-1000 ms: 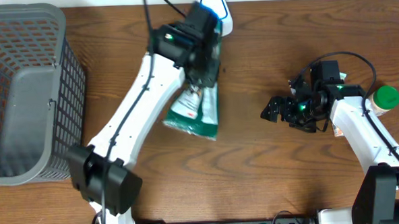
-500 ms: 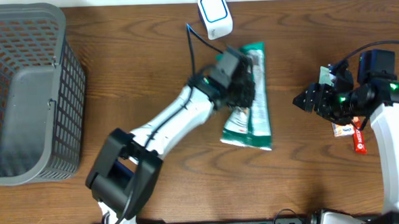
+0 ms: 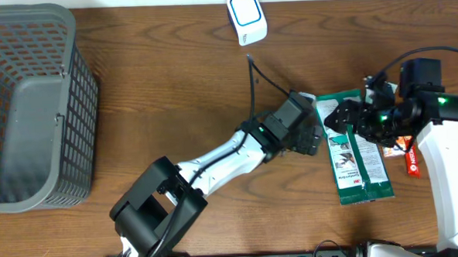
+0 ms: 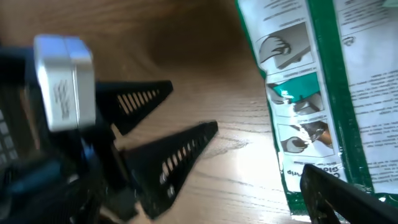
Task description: Scan the item barcode
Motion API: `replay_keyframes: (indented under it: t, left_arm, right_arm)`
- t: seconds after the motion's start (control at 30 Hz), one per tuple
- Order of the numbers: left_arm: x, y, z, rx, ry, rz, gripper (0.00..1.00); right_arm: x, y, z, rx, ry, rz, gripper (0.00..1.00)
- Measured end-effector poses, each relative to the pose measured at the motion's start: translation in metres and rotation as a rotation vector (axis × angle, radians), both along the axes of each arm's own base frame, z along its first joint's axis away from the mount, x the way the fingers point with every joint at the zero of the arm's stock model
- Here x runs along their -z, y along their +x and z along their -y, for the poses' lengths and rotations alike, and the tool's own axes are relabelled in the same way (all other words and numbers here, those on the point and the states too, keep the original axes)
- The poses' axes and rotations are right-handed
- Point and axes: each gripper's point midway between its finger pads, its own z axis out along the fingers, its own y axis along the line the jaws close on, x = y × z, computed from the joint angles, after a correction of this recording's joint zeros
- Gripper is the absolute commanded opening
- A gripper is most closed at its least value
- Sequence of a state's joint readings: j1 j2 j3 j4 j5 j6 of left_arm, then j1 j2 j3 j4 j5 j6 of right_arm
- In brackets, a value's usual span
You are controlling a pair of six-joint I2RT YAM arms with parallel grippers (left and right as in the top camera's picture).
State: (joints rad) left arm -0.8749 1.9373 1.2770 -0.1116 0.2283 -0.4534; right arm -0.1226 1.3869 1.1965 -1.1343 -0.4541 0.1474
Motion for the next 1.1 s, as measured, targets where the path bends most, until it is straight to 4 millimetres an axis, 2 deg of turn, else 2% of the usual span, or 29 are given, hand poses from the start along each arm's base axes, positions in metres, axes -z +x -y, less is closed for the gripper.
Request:
replay_keyframes:
  t: [0.1,0.13,0.17,0.23,0.27,0.33,0.47,0.53,0.6,0.73,0.93,1.1]
  left_arm:
    - [0.012,0.009,-0.029,-0.047,0.074,-0.047,0.81]
    - [0.016,0.014,-0.043,-0.073,0.100,-0.067,0.81]
    - [0.018,0.017,-0.055,-0.095,0.125,-0.088,0.81]
    - [0.019,0.023,-0.085,-0.150,0.175,-0.132,0.81]
    - [0.018,0.025,-0.099,-0.175,0.195,-0.152,0.81]
    - [0.013,0.026,-0.124,-0.212,0.228,-0.187,0.81]
    - [0.005,0.023,-0.161,-0.234,0.289,-0.227,0.81]
    - [0.007,0.018,-0.174,-0.226,0.324,-0.250,0.81]
    - [0.010,0.013,-0.184,-0.212,0.355,-0.274,0.81]
    - [0.012,0.011,-0.191,-0.198,0.383,-0.277,0.81]
    - [0.013,0.008,-0.195,-0.190,0.404,-0.280,0.81]
    - [0.014,0.010,-0.202,-0.199,0.445,-0.262,0.82]
  right_arm:
    - [0.002,0.000,-0.012,-0.048,-0.011,0.009,0.91]
    - [0.004,0.000,-0.016,-0.062,-0.015,0.012,0.85]
    - [0.006,-0.001,-0.020,-0.078,-0.019,0.014,0.75]
    - [0.015,-0.002,-0.029,-0.115,-0.027,0.019,0.45]
    - [0.020,-0.001,-0.034,-0.137,-0.033,0.033,0.34]
    - [0.034,-0.001,-0.041,-0.167,-0.055,0.046,0.26]
    - [0.067,-0.001,-0.045,-0.182,-0.124,0.067,0.22]
    - [0.086,-0.001,-0.040,-0.153,-0.165,0.072,0.15]
    - [0.101,0.001,-0.033,-0.112,-0.199,0.088,0.12]
    - [0.128,0.000,-0.014,-0.022,-0.284,0.106,0.01]
    - [0.149,-0.005,0.007,0.084,-0.372,0.108,0.01]
    - [0.149,-0.003,0.012,0.119,-0.389,0.116,0.01]
